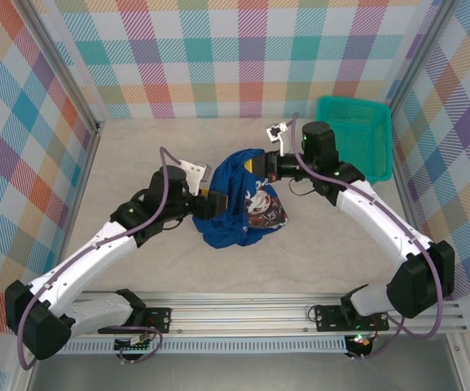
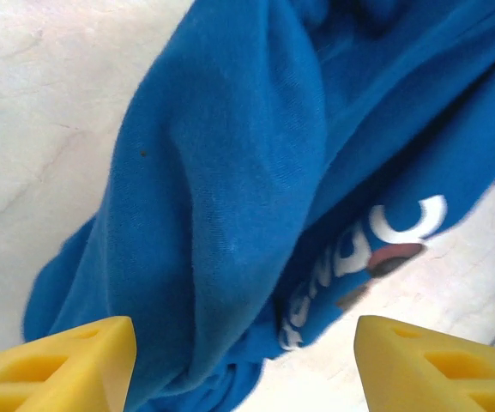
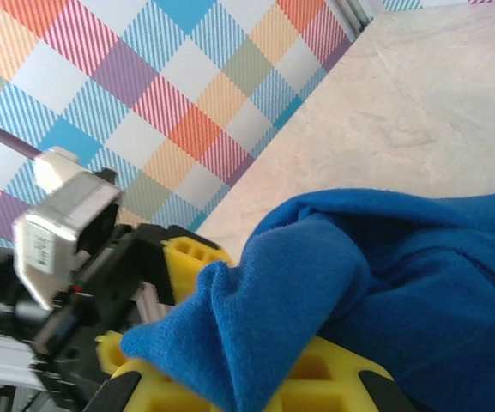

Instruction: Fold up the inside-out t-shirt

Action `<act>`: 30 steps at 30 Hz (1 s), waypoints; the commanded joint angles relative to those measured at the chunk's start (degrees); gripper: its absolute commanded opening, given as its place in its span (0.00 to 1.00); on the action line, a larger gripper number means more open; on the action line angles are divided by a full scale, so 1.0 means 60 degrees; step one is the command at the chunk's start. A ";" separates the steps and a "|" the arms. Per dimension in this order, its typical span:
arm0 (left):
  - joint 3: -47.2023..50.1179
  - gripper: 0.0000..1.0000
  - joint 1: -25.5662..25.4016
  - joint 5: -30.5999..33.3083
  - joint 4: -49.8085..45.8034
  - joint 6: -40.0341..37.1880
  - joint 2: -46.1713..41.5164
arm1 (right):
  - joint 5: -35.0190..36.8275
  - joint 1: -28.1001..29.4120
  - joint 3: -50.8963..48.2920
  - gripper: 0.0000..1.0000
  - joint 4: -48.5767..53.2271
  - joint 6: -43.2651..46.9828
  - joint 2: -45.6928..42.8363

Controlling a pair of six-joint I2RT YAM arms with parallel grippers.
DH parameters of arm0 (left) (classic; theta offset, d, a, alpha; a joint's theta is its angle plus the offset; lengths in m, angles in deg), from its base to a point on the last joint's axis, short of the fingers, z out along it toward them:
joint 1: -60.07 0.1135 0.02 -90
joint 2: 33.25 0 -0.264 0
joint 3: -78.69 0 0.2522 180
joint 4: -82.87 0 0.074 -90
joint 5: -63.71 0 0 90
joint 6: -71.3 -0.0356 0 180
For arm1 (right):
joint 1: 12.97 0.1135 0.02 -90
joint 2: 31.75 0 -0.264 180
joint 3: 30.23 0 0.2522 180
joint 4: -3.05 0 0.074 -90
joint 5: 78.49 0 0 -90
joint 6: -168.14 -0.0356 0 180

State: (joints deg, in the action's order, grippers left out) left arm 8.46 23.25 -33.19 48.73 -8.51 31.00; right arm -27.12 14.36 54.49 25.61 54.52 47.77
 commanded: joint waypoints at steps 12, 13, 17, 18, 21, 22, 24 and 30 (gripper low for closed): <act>-0.0829 0.04 0.2171 0.0092 0.1070 0.0895 0.1914 | -0.2924 -0.1241 0.1123 0.00 0.0729 0.0827 -0.0166; -0.0820 0.05 0.2422 -0.0115 0.1111 0.1064 0.1977 | -0.3005 -0.1286 0.1228 0.00 0.0918 0.0949 -0.0159; -0.0918 0.16 0.2927 0.0190 0.0852 0.1428 0.2380 | -0.3302 -0.1319 0.1300 0.00 0.0818 0.0840 -0.0123; -0.1028 0.23 0.2928 0.0365 0.0565 0.1408 0.2500 | -0.3387 -0.1318 0.1274 0.00 0.0628 0.0653 -0.0076; -0.1082 0.45 0.2914 -0.0054 0.0342 0.1289 0.2581 | -0.3465 -0.1319 0.1176 0.00 0.0160 0.0154 0.0099; -0.0940 0.50 0.2885 -0.0275 0.0412 0.1289 0.2420 | -0.3440 -0.1319 0.1140 0.00 0.0030 0.0019 0.0146; -0.0529 0.56 0.2766 -0.0589 0.0608 0.1351 0.1844 | -0.3301 -0.1320 0.1040 0.00 -0.0174 -0.0195 0.0219; 0.0769 0.60 0.2091 -0.2087 0.1930 0.1684 0.0532 | -0.3269 -0.1320 0.0889 0.00 -0.0406 -0.0343 0.0310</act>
State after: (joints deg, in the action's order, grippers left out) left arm 10.80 38.09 -38.67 54.78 0.17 36.95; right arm -44.71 6.84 59.50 26.88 53.45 49.54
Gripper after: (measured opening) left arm 0.602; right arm 0.051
